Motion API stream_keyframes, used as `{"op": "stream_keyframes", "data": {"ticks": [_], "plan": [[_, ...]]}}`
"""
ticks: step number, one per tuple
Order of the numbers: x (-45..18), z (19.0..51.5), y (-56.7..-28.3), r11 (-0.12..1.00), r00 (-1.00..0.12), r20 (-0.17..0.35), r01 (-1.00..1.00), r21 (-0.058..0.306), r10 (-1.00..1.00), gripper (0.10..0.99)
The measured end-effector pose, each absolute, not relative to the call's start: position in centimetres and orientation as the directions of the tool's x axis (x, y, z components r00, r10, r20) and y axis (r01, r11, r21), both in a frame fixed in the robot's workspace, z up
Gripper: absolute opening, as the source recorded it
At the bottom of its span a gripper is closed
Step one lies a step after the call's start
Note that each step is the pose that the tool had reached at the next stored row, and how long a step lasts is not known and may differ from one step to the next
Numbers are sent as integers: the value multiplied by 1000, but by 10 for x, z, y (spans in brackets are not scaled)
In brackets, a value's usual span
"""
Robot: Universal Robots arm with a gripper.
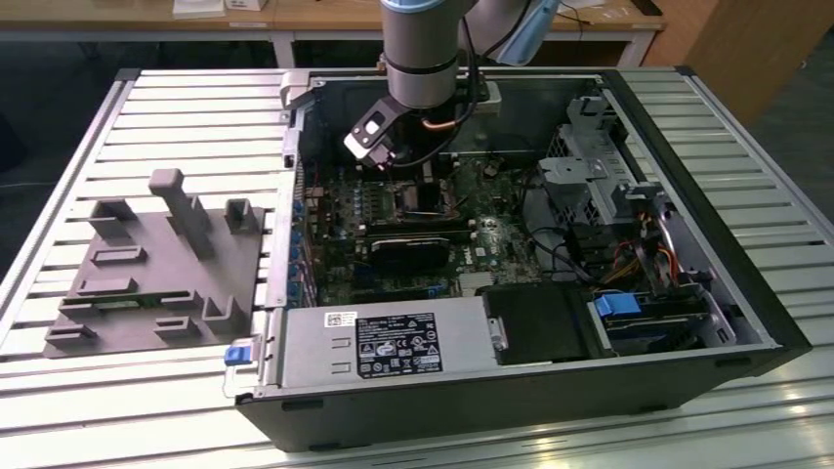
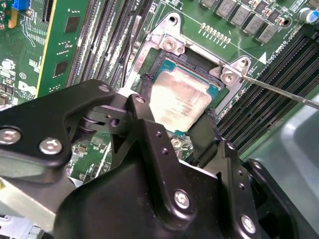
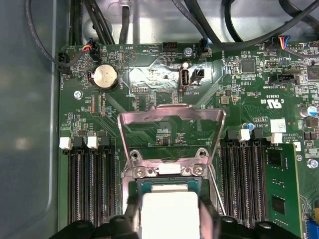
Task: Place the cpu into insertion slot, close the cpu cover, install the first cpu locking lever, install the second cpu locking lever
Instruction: 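Place the cpu into insertion slot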
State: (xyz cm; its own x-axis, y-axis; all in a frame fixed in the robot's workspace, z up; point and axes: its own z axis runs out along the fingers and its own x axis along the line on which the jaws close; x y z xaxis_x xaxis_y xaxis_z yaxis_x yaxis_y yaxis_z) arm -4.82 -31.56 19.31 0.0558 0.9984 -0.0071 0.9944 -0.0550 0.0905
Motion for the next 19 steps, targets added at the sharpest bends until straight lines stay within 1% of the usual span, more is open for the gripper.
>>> {"op": "stream_keyframes", "data": {"ticks": [1,8,19], "plan": [[-48,193,-316,-55,56,-7,994,90,998,616],[-48,194,-316,-55,56,-8,994,90,998,616],[-48,212,-316,-55,56,-7,994,90,998,616]]}}
